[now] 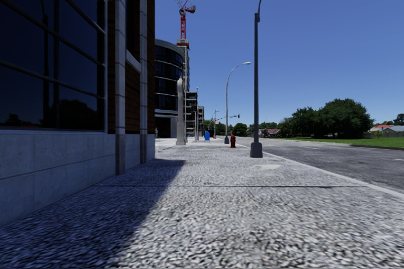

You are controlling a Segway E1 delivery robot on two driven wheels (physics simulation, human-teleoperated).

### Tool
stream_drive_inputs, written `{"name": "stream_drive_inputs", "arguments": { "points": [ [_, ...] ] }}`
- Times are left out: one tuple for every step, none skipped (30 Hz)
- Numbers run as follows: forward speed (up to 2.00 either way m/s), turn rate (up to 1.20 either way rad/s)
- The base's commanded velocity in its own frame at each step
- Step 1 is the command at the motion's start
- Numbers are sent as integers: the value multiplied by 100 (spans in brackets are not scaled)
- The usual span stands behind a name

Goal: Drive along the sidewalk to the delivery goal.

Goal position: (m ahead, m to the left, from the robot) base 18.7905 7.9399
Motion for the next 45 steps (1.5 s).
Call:
{"name": "stream_drive_inputs", "arguments": {
  "points": [
    [133, 0],
    [133, 0],
    [133, 0],
    [133, 0],
    [133, 0],
    [133, 0],
    [133, 0],
    [133, 0],
    [135, 0],
    [137, 0],
    [141, 0],
    [144, 0],
    [146, 0],
    [147, 0],
    [147, 0],
    [149, 0],
    [149, 0],
    [149, 0],
    [149, 0],
    [149, 0],
    [149, 0],
    [149, 0],
    [149, 0],
    [149, 0],
    [149, 0],
    [149, 0],
    [149, 0],
    [149, 0],
    [149, 0],
    [149, 0],
    [149, 0],
    [149, 0],
    [149, 0],
    [149, 0],
    [149, 0],
    [149, 0],
    [149, 0],
    [149, 0],
    [149, 0],
    [149, 0],
    [149, 0],
    [149, 0],
    [149, 0],
    [149, 0],
    [149, 0]
  ]
}}
